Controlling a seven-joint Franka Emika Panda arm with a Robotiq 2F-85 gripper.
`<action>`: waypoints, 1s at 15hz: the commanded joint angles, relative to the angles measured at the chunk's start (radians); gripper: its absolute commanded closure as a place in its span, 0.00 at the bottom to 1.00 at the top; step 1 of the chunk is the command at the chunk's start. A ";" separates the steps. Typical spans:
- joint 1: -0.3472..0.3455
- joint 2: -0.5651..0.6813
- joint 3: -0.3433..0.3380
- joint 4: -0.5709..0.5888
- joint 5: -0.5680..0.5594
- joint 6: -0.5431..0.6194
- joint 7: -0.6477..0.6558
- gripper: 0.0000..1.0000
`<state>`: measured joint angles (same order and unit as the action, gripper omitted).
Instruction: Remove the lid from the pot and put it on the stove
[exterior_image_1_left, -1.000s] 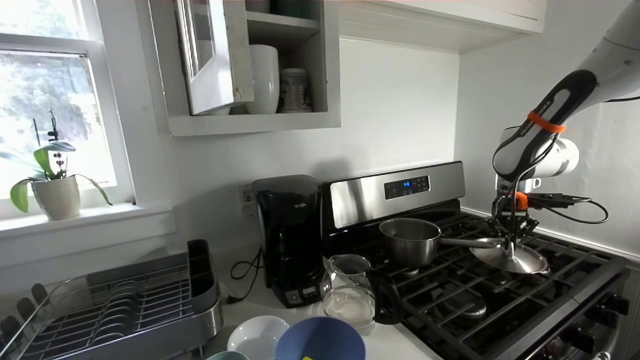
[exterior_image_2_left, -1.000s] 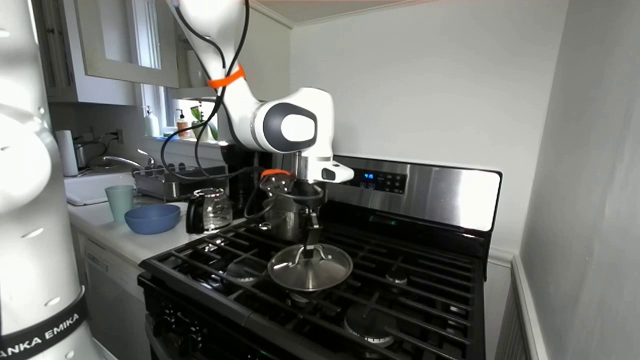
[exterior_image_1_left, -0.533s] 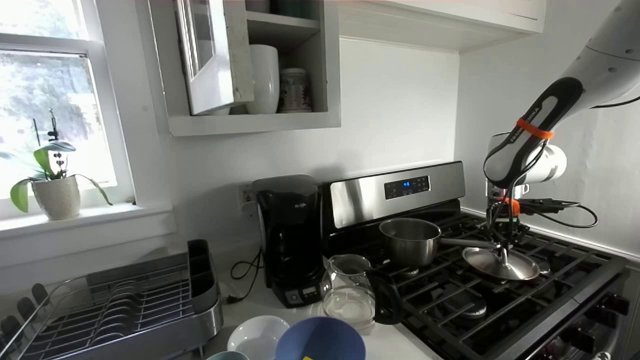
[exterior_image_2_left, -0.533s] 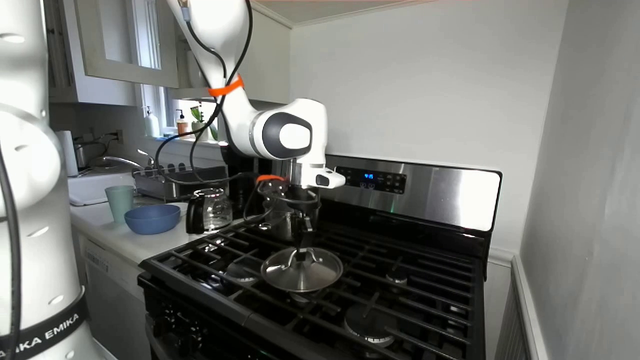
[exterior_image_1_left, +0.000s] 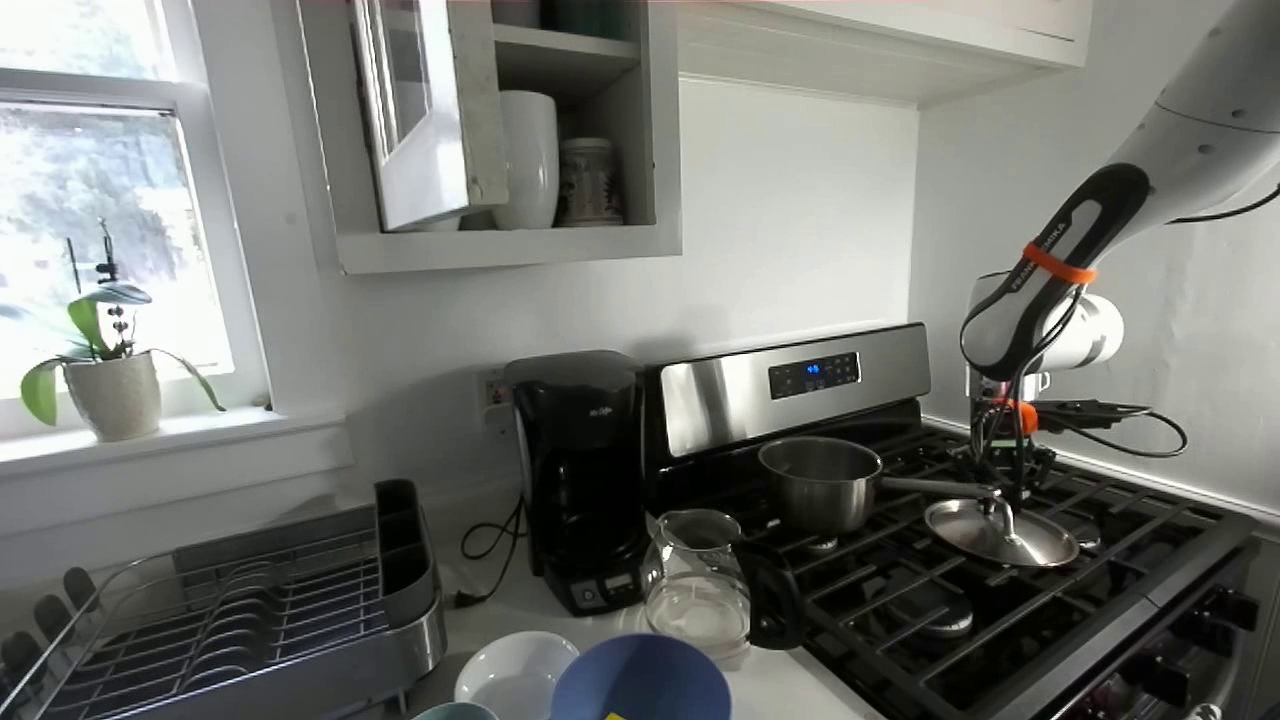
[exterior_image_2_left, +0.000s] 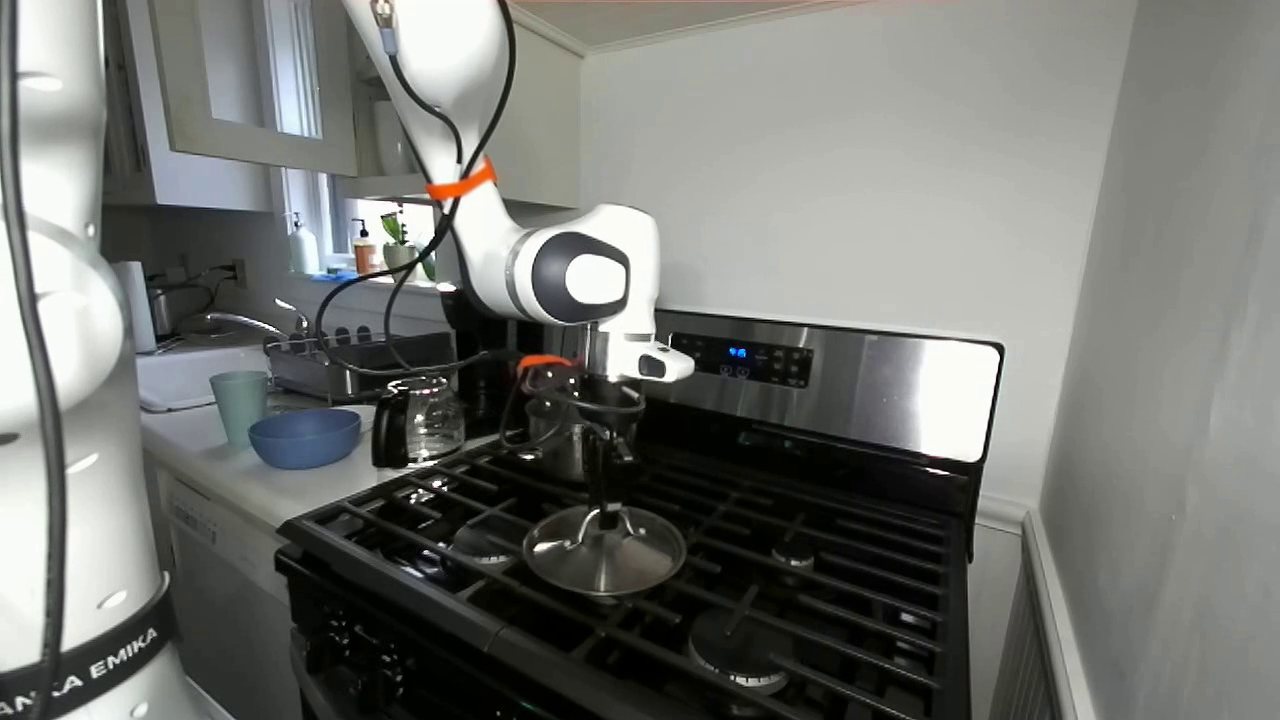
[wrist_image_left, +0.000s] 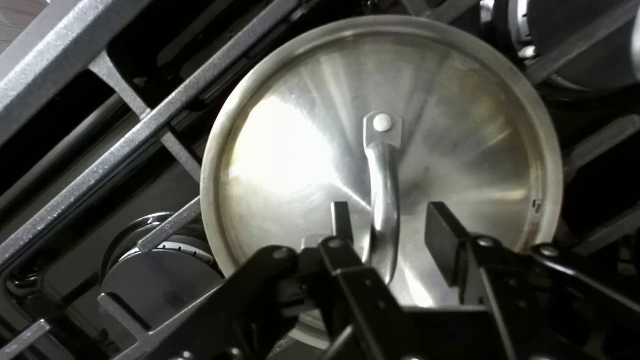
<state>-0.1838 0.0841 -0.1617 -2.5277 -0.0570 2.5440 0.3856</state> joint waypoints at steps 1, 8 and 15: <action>0.007 -0.072 -0.009 -0.011 0.028 -0.050 -0.087 0.26; -0.007 -0.324 0.008 -0.018 -0.199 -0.124 -0.248 0.00; 0.082 -0.596 0.098 -0.005 -0.184 -0.307 -0.489 0.00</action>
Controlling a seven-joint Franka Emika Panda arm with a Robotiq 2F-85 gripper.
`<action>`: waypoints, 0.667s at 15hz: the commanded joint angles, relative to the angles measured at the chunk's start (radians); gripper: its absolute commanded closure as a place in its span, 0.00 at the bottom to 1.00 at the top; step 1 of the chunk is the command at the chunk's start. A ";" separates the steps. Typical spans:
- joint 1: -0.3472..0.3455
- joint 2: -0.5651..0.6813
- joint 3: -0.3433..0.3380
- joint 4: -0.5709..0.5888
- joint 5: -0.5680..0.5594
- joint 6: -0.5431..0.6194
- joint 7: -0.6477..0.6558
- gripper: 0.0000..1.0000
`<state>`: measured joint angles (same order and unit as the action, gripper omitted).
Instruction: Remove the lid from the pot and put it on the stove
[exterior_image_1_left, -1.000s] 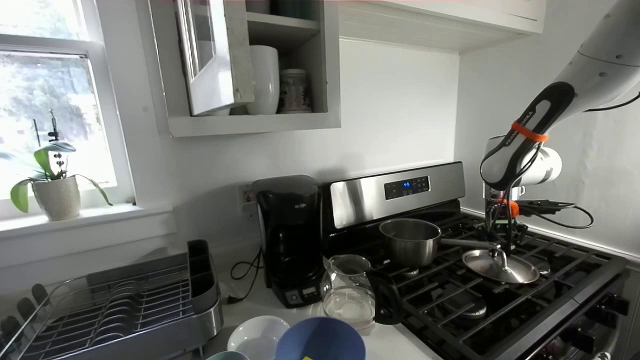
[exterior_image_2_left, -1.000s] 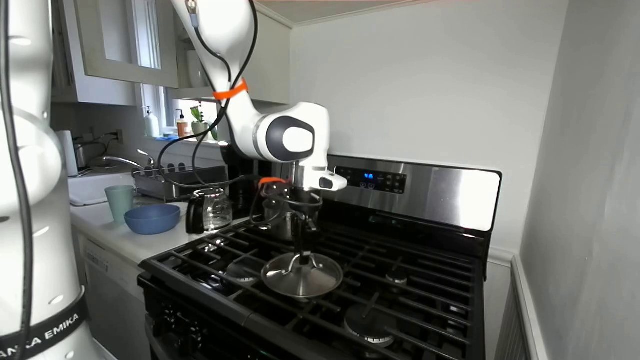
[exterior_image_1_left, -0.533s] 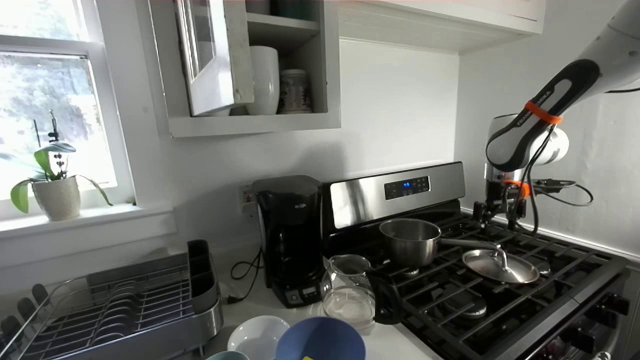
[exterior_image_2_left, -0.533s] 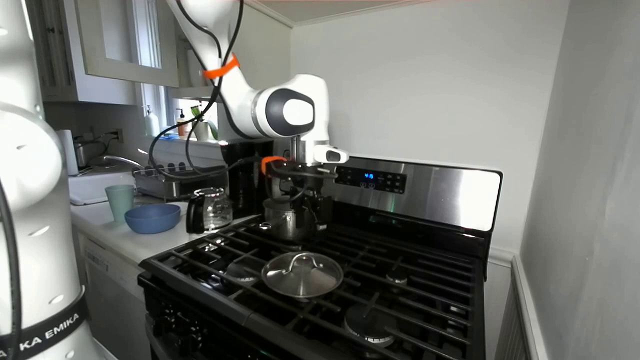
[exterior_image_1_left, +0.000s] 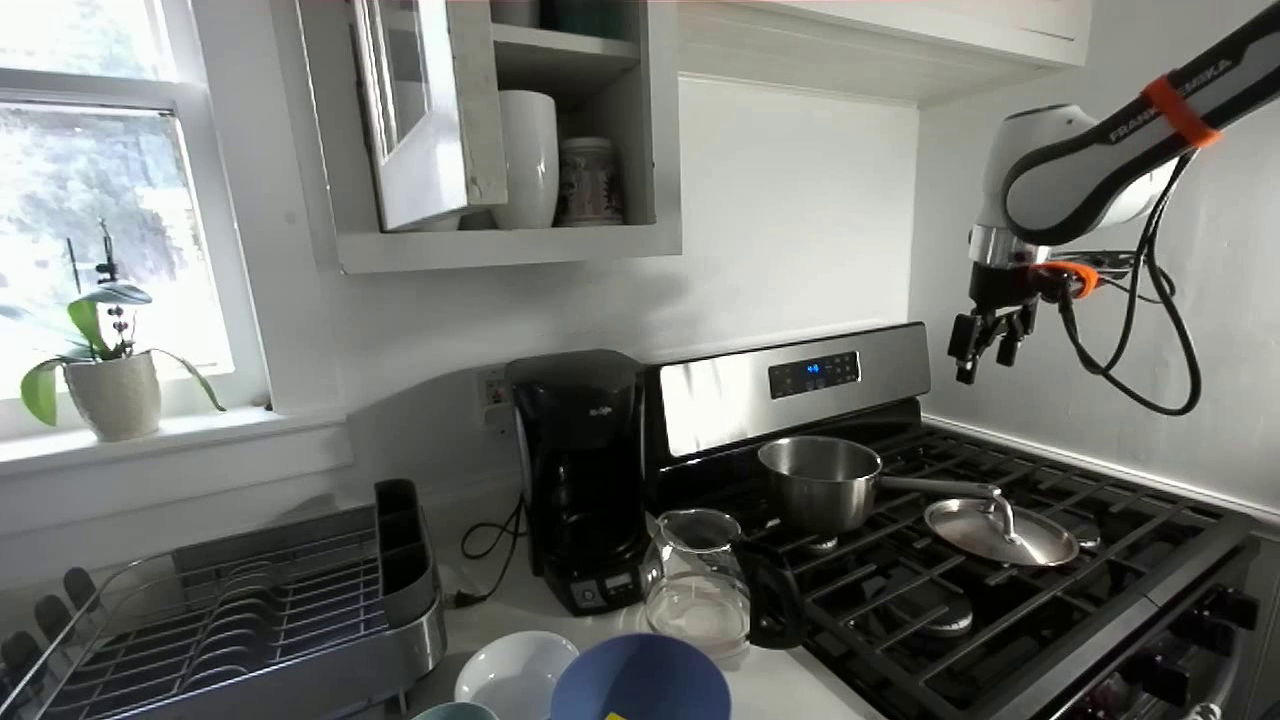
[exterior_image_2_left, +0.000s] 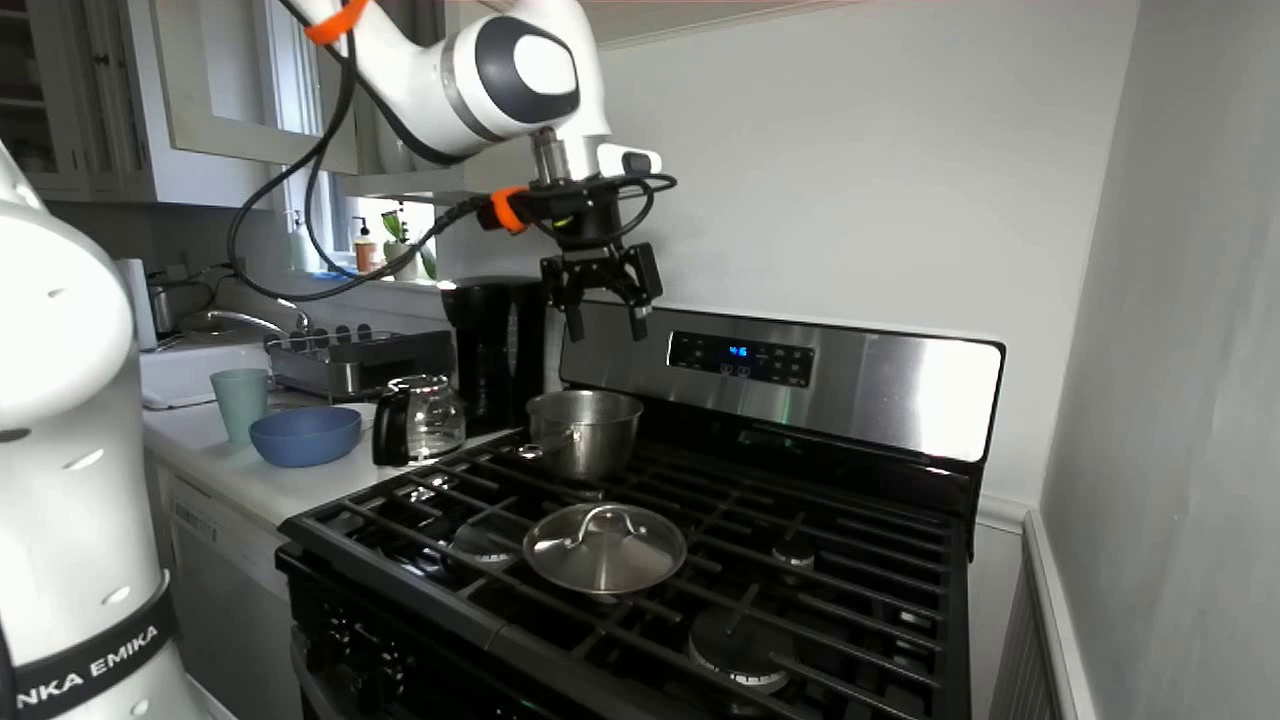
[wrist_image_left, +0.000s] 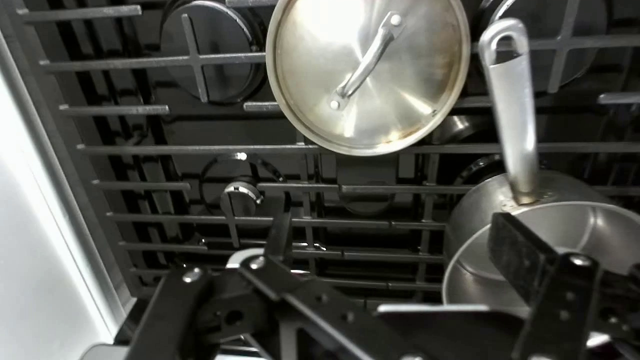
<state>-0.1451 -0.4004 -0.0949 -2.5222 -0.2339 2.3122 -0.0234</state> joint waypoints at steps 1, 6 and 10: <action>0.068 -0.143 0.042 -0.009 0.001 -0.096 -0.111 0.00; 0.137 -0.185 0.062 0.002 0.005 -0.115 -0.168 0.00; 0.173 -0.227 0.068 0.001 0.007 -0.130 -0.206 0.00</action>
